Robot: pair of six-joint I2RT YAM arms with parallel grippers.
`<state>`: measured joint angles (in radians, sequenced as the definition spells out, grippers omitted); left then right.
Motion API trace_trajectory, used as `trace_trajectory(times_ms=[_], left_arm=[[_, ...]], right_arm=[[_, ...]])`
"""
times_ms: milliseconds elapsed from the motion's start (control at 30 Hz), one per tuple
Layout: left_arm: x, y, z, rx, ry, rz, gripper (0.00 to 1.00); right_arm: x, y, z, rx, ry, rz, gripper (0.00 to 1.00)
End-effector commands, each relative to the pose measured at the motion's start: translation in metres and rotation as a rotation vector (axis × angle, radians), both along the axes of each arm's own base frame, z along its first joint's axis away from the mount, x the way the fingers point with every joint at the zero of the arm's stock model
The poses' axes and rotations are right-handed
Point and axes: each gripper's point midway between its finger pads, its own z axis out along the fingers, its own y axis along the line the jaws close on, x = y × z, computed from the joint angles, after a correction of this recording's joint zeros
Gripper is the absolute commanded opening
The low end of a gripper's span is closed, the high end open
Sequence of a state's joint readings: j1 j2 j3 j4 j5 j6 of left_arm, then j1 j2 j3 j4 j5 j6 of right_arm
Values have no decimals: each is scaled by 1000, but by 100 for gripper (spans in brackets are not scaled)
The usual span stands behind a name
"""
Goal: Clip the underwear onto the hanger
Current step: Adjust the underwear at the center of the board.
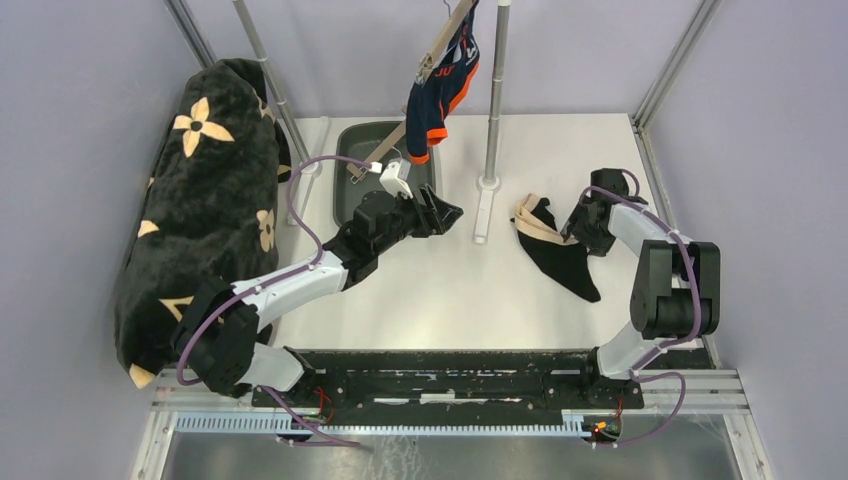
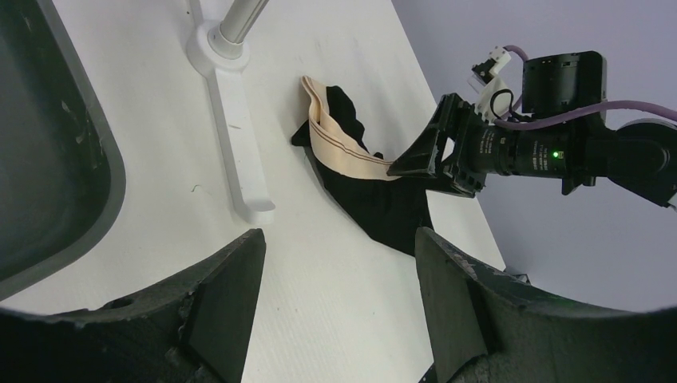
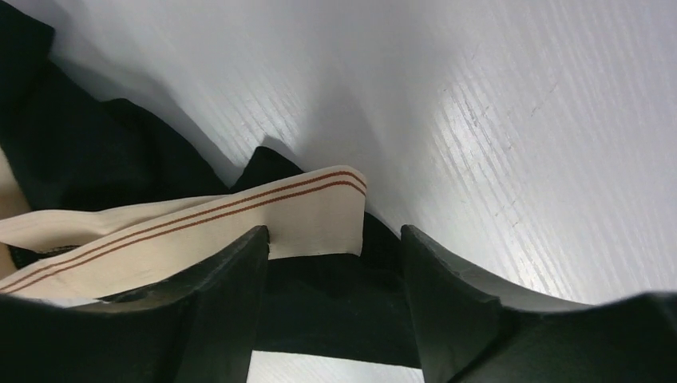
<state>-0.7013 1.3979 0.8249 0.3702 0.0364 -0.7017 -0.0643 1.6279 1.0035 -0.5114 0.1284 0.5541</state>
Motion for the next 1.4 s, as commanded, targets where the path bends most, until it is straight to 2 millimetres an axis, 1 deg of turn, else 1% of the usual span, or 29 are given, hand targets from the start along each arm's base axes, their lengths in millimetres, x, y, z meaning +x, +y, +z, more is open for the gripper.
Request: trace_trajectory(times_ms=[0, 133, 233, 267, 367, 400, 467, 567, 633, 733, 800, 833, 900, 1000, 1067, 1167, 1200, 1233, 1300, 1367], left_arm=[[5, -2, 15, -18, -66, -11, 76], [6, -2, 14, -17, -63, -10, 76], [7, -5, 14, -21, -60, -15, 76], [7, -5, 14, -22, -60, -17, 76], [7, -6, 12, -21, -57, -18, 76], [7, -5, 12, -21, -56, -17, 76], [7, -4, 15, -22, -60, -13, 76], [9, 3, 21, -4, -72, 16, 76], [8, 10, 36, -8, -100, 38, 76], [6, 21, 60, 0, -141, 70, 76], [4, 31, 78, 16, -173, 101, 76], [3, 37, 85, 28, -185, 119, 76], [3, 50, 103, 50, -218, 161, 76], [2, 67, 127, 95, -256, 215, 76], [1, 79, 142, 120, -279, 256, 78], [3, 94, 156, 155, -292, 291, 79], [5, 97, 159, 161, -293, 300, 79], [7, 100, 160, 170, -290, 307, 79], [11, 106, 159, 183, -281, 320, 80], [15, 112, 153, 190, -269, 330, 80]], right_arm=[[12, 0, 1, 24, -53, -7, 64], [7, -10, 11, -28, -66, -33, 42], [4, -13, 27, -54, -93, -31, 36], [3, -14, 32, -62, -101, -26, 32], [0, -14, 44, -75, -124, -18, 3], [-1, -14, 48, -76, -131, -15, 1], [-3, -13, 56, -96, -146, -7, 0], [-5, -13, 79, -139, -190, -6, 0], [-6, -14, 101, -174, -235, -6, 0], [-9, -9, 134, -242, -308, 24, 1], [-10, 6, 154, -304, -340, 90, 1], [-9, 16, 161, -327, -348, 130, 0], [-8, 41, 167, -343, -342, 226, 1], [-6, 82, 151, -362, -261, 393, 0], [-8, 107, 135, -384, -196, 497, 0], [-15, 144, 100, -321, -104, 640, 1], [-18, 155, 87, -283, -69, 677, 3], [-21, 161, 77, -254, -40, 701, 7], [-25, 171, 63, -205, -8, 736, 21], [-30, 182, 55, -149, 1, 770, 39]])
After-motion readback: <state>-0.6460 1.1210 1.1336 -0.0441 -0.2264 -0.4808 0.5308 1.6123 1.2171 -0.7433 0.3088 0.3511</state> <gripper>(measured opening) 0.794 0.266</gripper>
